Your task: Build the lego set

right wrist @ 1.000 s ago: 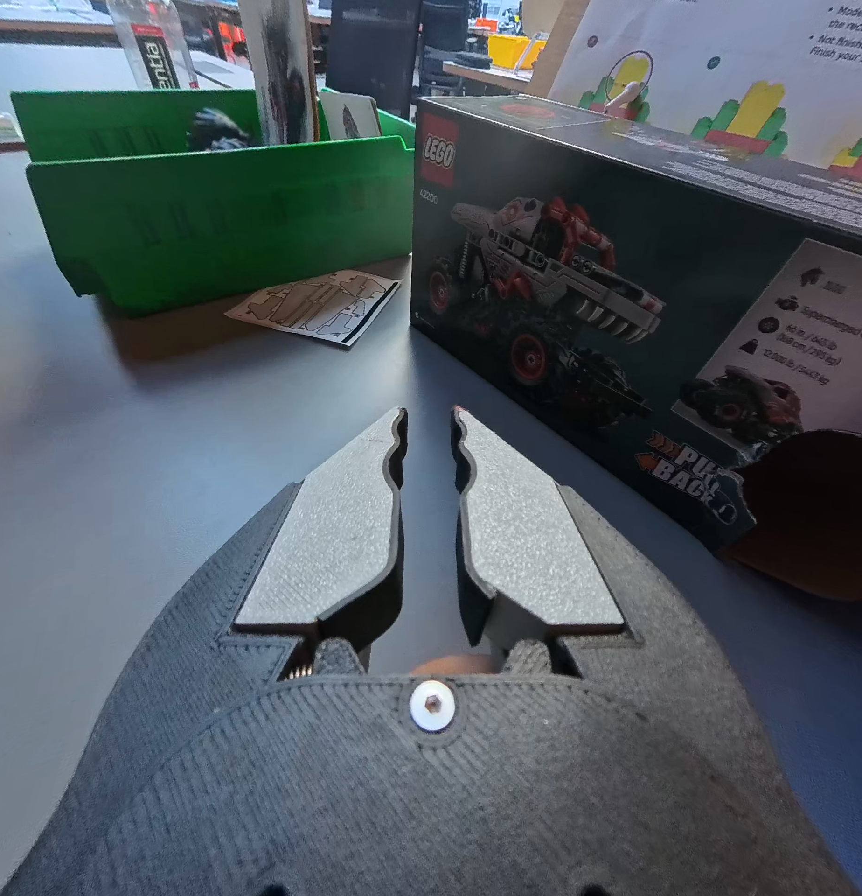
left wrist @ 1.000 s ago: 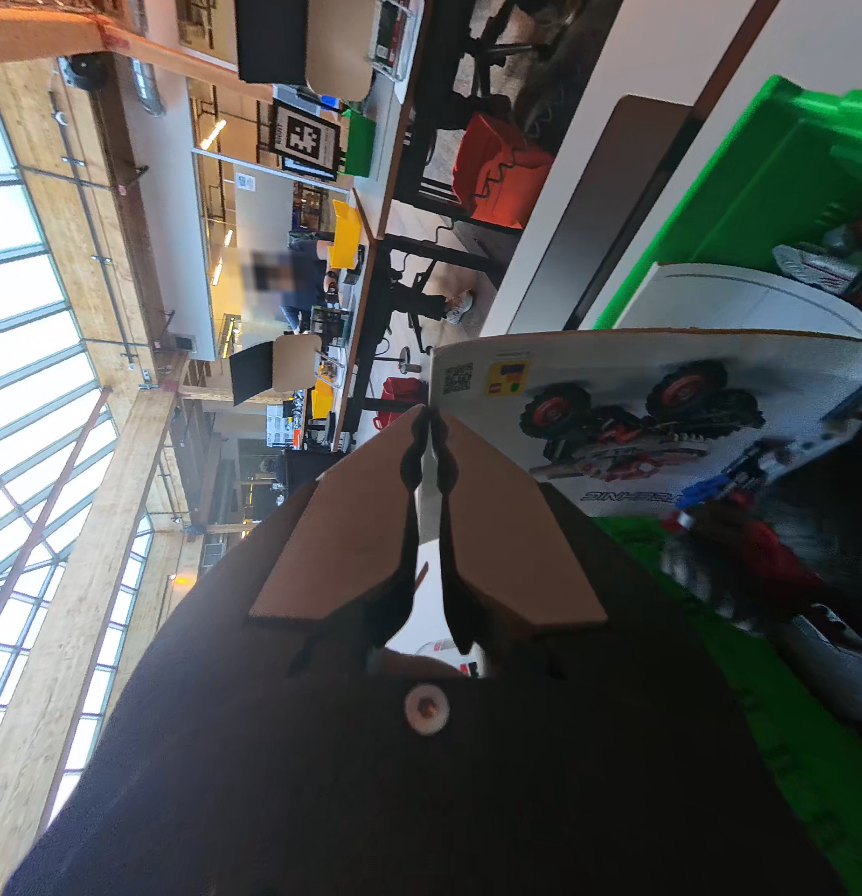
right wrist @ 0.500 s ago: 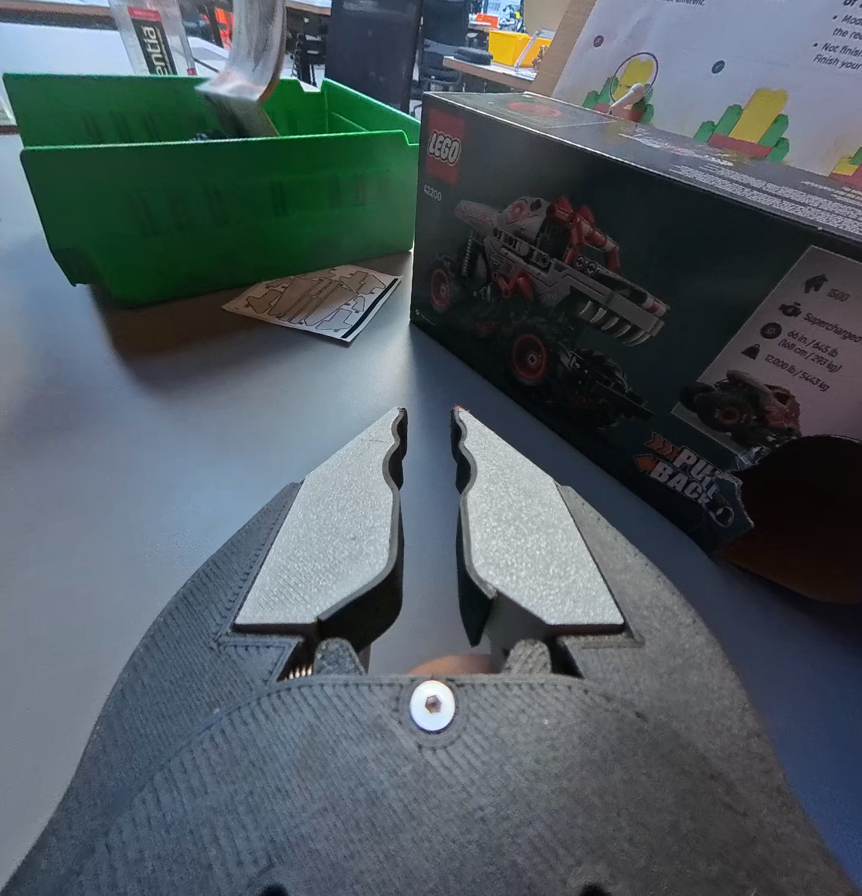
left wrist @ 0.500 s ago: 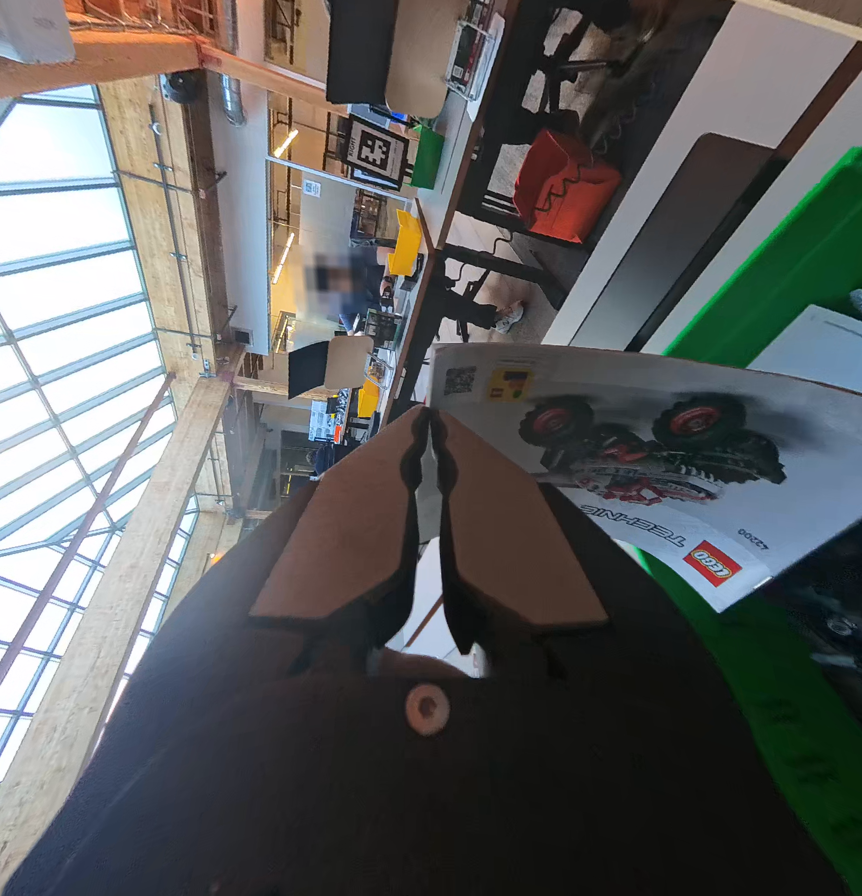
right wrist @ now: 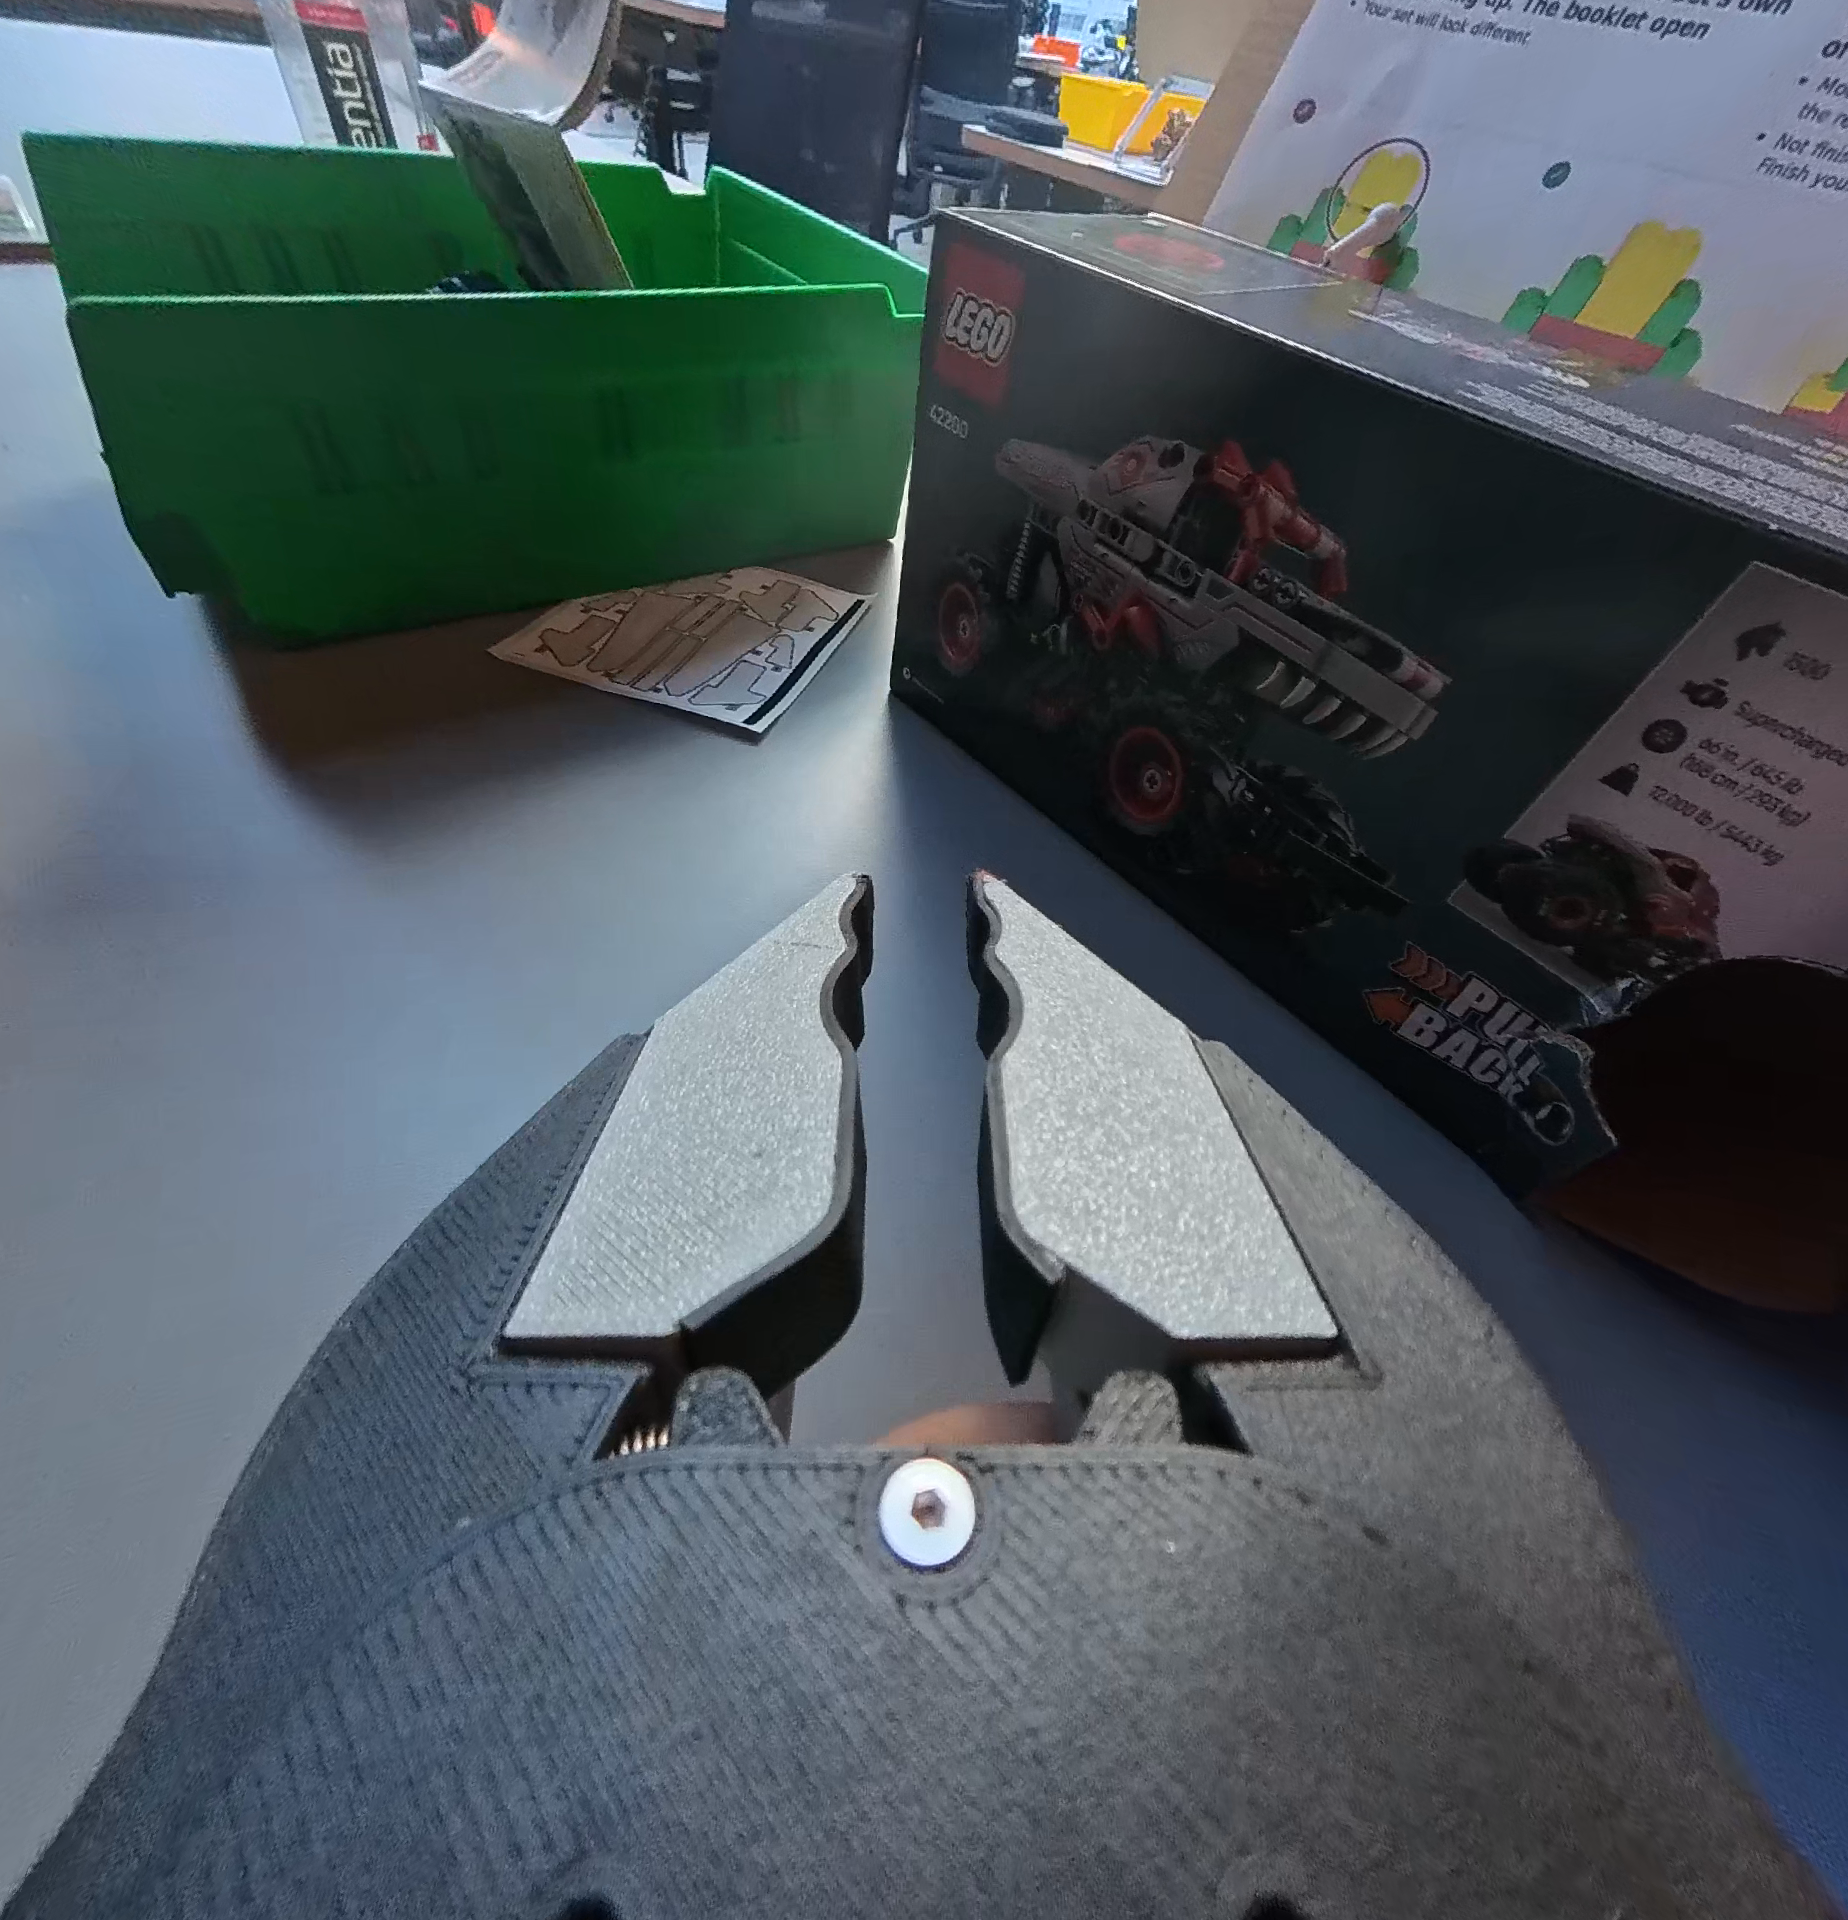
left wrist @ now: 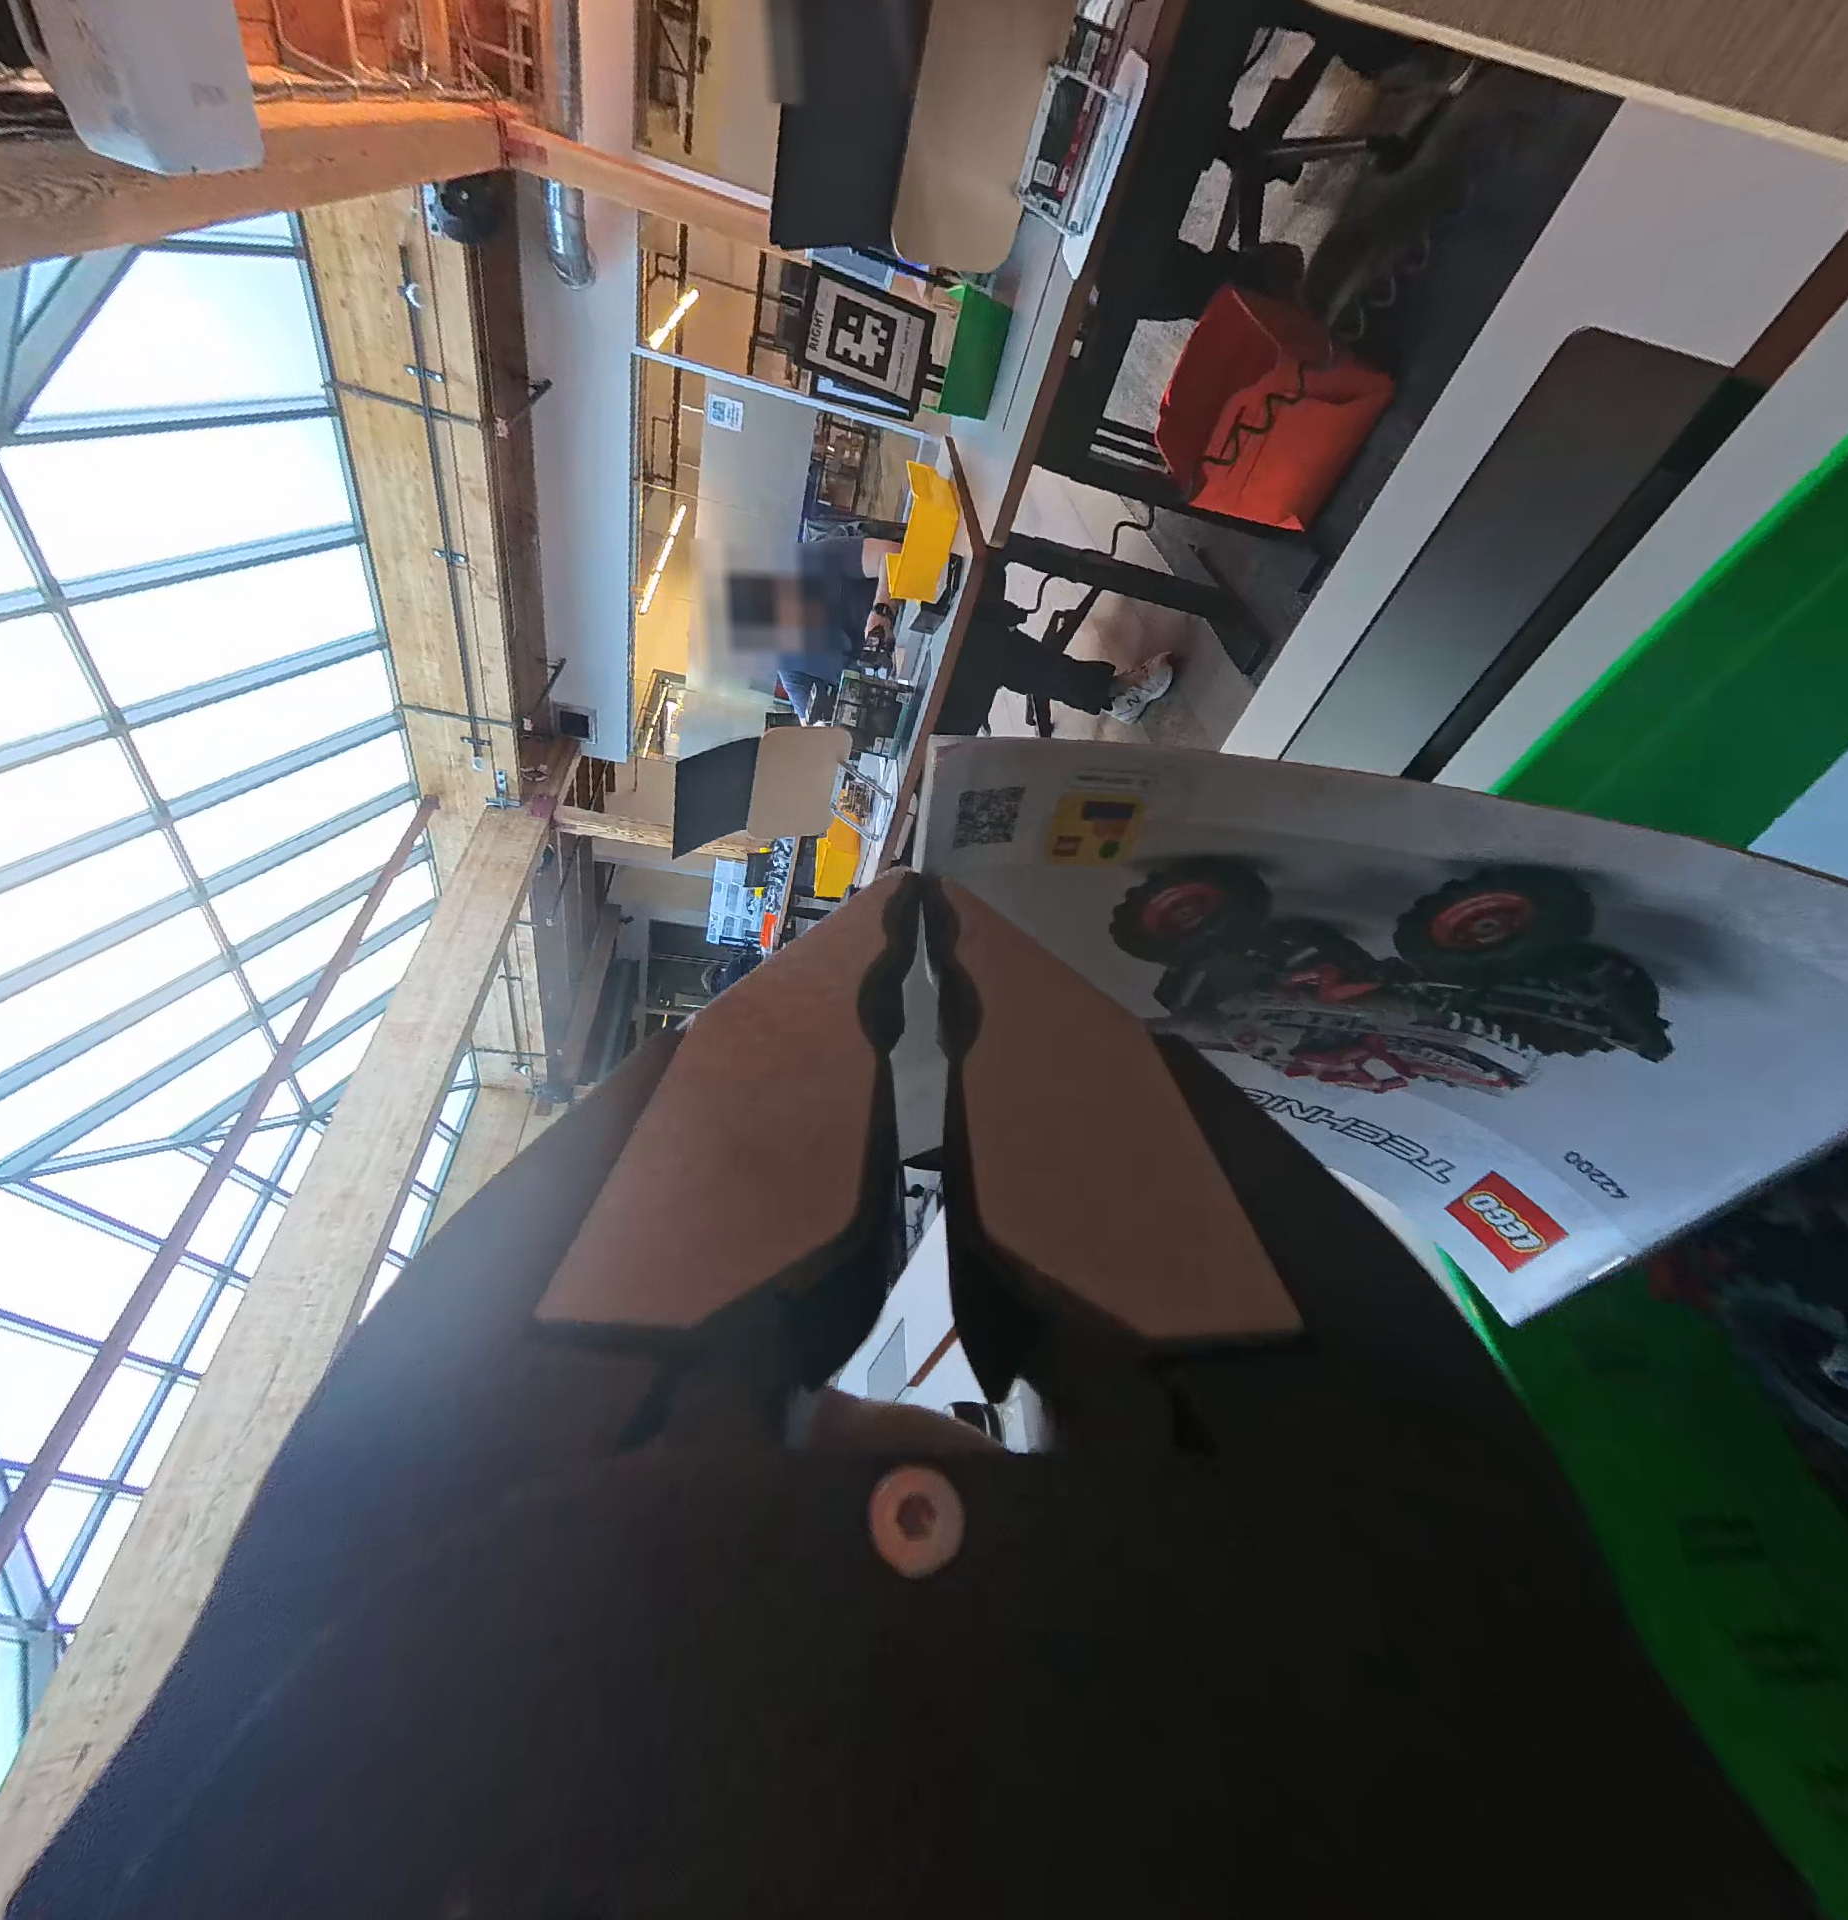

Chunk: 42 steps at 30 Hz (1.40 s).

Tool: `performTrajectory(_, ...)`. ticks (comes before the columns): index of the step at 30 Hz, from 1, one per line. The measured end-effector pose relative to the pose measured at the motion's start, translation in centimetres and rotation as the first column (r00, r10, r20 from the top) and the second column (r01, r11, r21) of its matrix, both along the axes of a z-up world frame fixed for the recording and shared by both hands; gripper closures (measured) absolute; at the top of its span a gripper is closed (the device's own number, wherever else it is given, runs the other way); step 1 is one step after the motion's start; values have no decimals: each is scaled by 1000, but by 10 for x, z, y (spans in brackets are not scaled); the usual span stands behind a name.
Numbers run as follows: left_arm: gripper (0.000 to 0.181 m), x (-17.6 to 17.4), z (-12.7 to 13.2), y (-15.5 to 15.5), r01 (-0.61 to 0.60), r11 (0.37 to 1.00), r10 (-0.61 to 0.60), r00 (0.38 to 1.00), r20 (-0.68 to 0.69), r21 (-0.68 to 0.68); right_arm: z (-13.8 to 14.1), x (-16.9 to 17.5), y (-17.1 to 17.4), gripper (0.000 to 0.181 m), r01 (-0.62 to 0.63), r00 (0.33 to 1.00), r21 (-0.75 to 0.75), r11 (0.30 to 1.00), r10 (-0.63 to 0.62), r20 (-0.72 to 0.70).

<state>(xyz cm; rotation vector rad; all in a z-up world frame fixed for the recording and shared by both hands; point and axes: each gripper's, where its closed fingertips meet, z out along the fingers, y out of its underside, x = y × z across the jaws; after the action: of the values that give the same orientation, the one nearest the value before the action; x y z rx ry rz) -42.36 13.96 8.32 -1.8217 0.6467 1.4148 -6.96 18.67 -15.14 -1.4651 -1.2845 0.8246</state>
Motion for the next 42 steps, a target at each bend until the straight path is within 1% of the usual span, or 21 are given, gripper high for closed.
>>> performTrajectory(1,181,0,1,0,-1,1000,1,1000,-4,2,0,0,0,167,0,1000,4,1000,0,0)
performTrajectory(13,181,-4,24,-1,-39,995,42,998,-36,90,0,-1,-1,167,-2,1000,11,1000,2,2)
performTrajectory(25,181,-3,33,-1,-54,988,62,997,-46,143,0,0,0,167,2,1000,11,1000,-2,3)
performTrajectory(42,181,4,42,1,-58,983,70,996,-63,177,1,0,0,167,3,1000,15,1000,-3,2)
